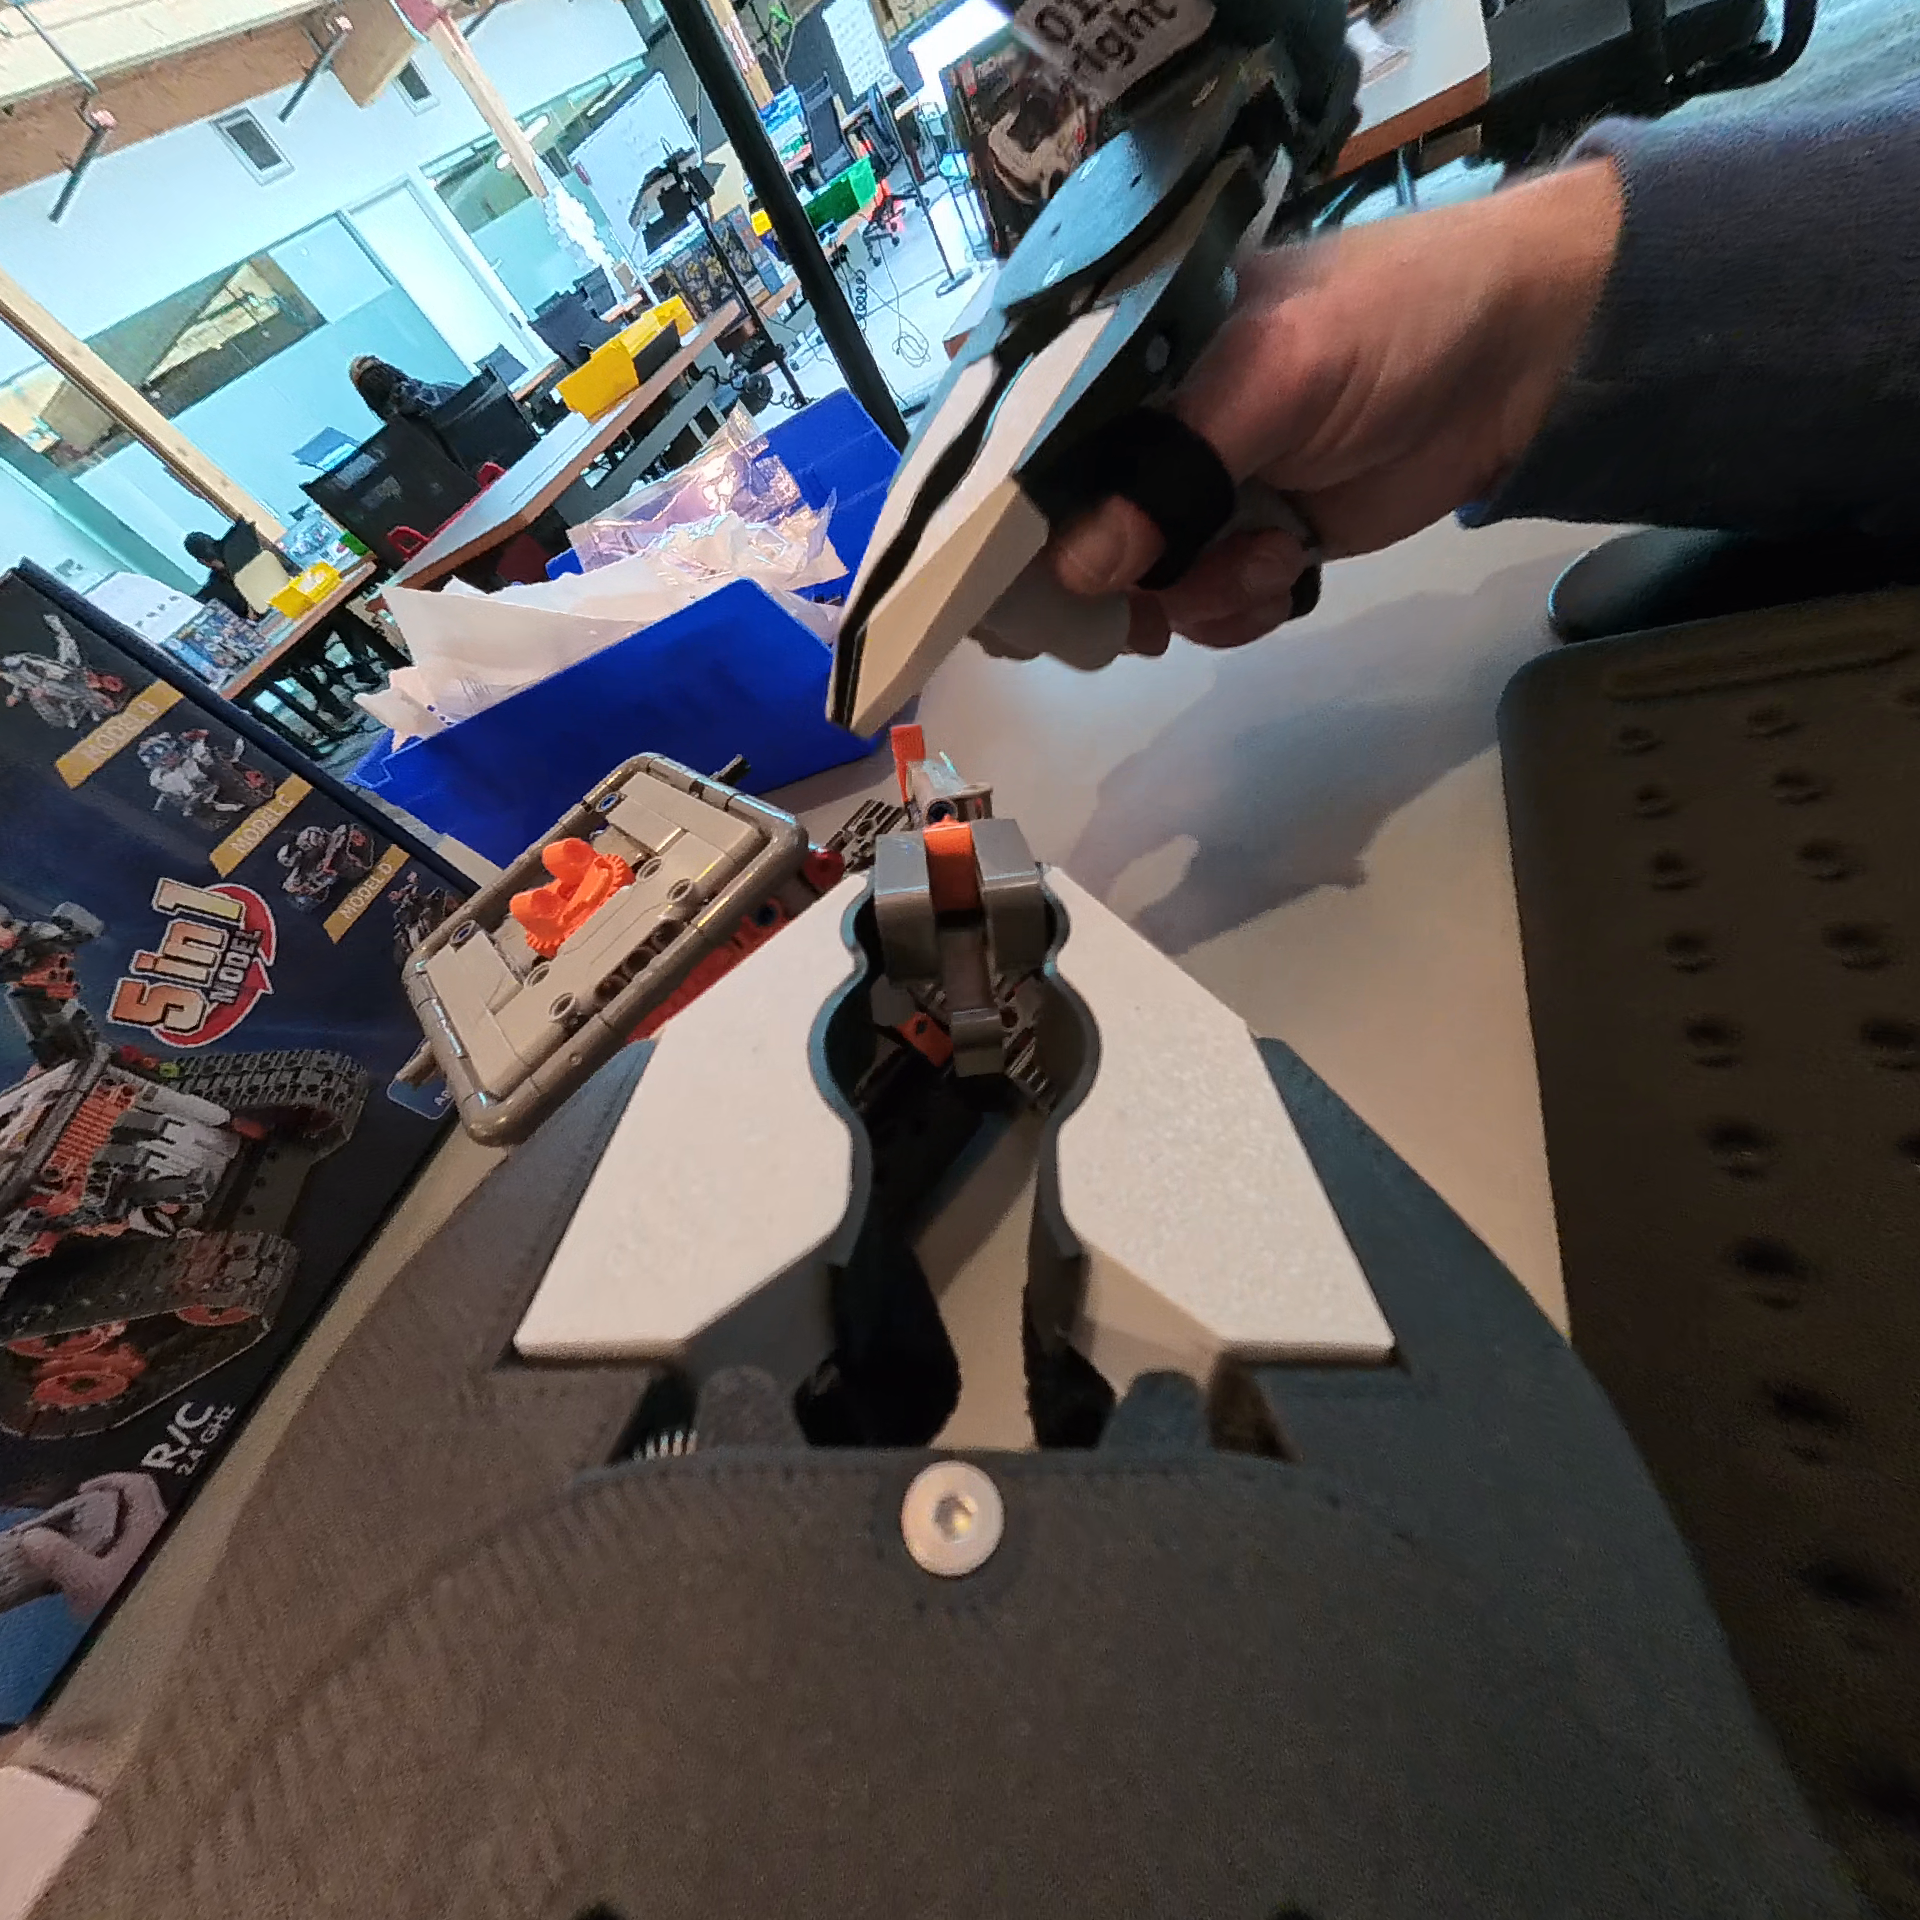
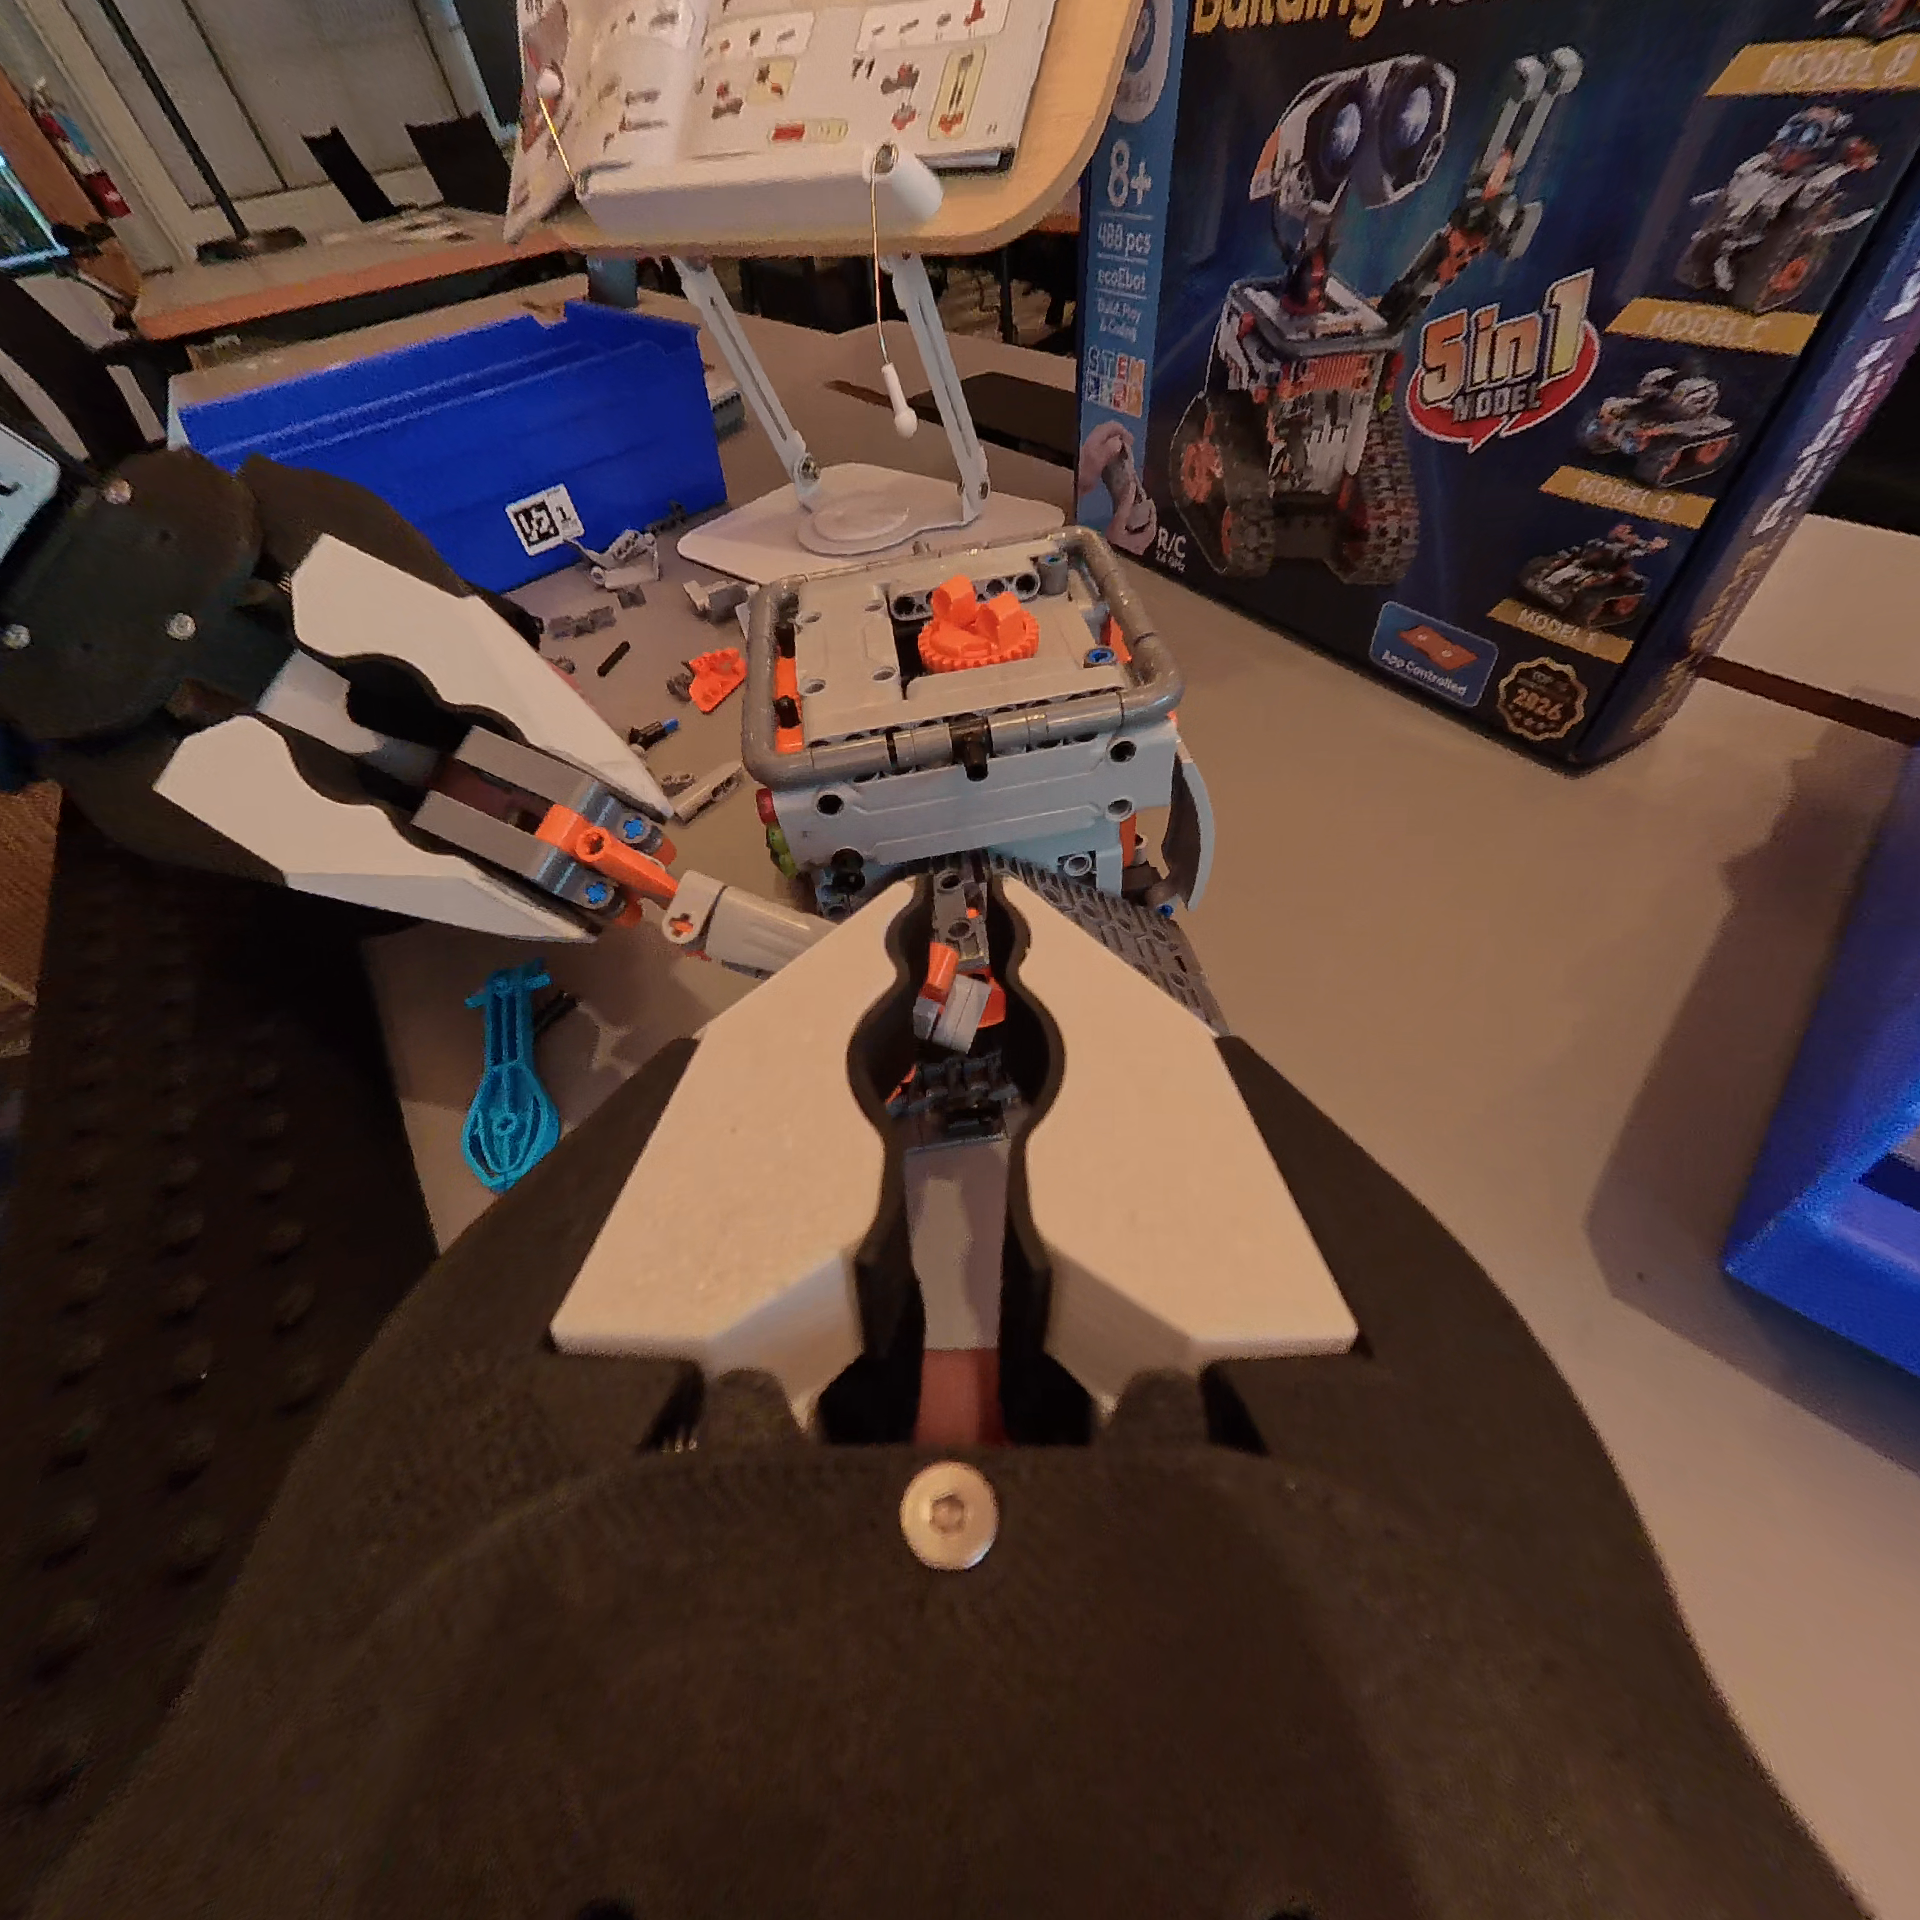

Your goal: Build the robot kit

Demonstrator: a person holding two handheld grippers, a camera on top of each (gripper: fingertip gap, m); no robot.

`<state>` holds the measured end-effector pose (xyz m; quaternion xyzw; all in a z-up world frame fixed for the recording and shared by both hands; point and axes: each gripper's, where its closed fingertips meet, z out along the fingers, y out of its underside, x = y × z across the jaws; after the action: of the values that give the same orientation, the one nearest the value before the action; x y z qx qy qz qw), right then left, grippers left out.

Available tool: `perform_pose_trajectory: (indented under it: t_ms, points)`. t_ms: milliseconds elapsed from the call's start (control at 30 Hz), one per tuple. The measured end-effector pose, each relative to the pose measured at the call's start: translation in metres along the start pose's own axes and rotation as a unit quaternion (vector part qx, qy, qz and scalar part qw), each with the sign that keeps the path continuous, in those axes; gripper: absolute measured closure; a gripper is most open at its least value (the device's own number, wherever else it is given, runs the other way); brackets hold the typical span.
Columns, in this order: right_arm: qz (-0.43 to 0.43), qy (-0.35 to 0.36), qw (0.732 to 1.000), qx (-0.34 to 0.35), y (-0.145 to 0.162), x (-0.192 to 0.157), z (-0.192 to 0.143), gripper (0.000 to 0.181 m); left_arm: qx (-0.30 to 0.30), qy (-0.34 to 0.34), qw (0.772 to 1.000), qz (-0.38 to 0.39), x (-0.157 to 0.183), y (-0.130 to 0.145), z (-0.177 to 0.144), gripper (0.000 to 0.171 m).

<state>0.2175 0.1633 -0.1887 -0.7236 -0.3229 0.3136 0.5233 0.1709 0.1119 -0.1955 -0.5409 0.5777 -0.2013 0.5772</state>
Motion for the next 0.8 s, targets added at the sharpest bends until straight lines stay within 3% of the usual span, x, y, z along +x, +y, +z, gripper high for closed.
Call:
perform_pose_trajectory:
  t_ms: [133,500,800]
  points:
    - [0.018,0.018,1.000,0.004,0.001,-0.002,-0.014,0.170,0.012,-0.007,1.000,-0.008,-0.003,-0.004,-0.002,0.149]
    - [0.071,-0.002,0.997,0.035,0.005,-0.008,-0.004,0.172,0.029,-0.013,0.999,-0.020,-0.005,-0.009,-0.003,0.149]
    - [0.032,0.016,0.999,0.020,0.004,-0.007,0.004,0.177,0.028,0.009,0.999,-0.020,0.002,-0.010,-0.004,0.144]
